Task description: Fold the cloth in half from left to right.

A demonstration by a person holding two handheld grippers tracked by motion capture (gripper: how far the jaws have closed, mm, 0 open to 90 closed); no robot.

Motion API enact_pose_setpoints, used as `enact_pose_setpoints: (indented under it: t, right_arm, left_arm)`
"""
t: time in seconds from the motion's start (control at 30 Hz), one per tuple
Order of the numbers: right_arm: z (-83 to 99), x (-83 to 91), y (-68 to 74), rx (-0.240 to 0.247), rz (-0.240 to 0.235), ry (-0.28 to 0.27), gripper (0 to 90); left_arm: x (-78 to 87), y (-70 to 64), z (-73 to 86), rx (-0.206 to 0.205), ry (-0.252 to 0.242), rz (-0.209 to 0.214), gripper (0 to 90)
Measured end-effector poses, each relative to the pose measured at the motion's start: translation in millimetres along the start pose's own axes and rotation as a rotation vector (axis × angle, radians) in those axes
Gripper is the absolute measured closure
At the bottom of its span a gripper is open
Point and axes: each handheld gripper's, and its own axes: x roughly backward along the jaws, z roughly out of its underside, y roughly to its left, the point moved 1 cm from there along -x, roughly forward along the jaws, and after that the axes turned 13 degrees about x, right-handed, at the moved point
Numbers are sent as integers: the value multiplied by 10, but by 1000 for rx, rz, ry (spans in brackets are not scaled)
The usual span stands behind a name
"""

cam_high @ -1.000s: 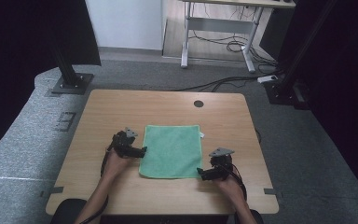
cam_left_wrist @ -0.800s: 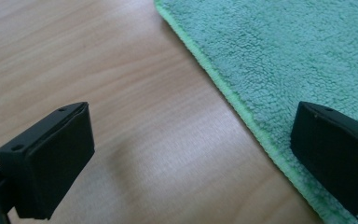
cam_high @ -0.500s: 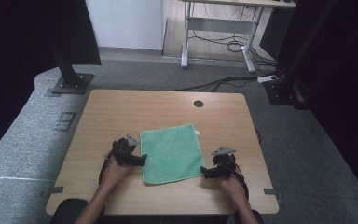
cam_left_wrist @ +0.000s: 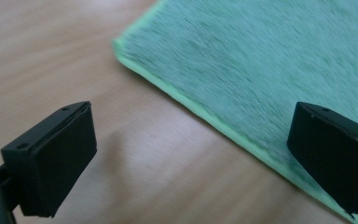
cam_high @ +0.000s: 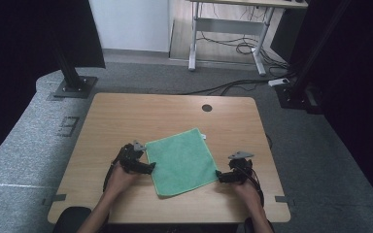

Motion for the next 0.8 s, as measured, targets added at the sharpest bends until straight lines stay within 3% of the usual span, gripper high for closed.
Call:
enact_pose_setpoints:
  t: [0.4,0.6,0.8]
  right_arm:
    - [23,-5,-2,1,1,-21,0]
    - [29,-5,-4,4,0,-26,0]
    - [33,-6,-4,5,1,-32,0]
  left_arm:
    - [-78,299,-432,76,-57,-38,22]
    - [-256,365,-482,101,-46,-64,20]
    - [-400,424,-440,107,0,-101,17]
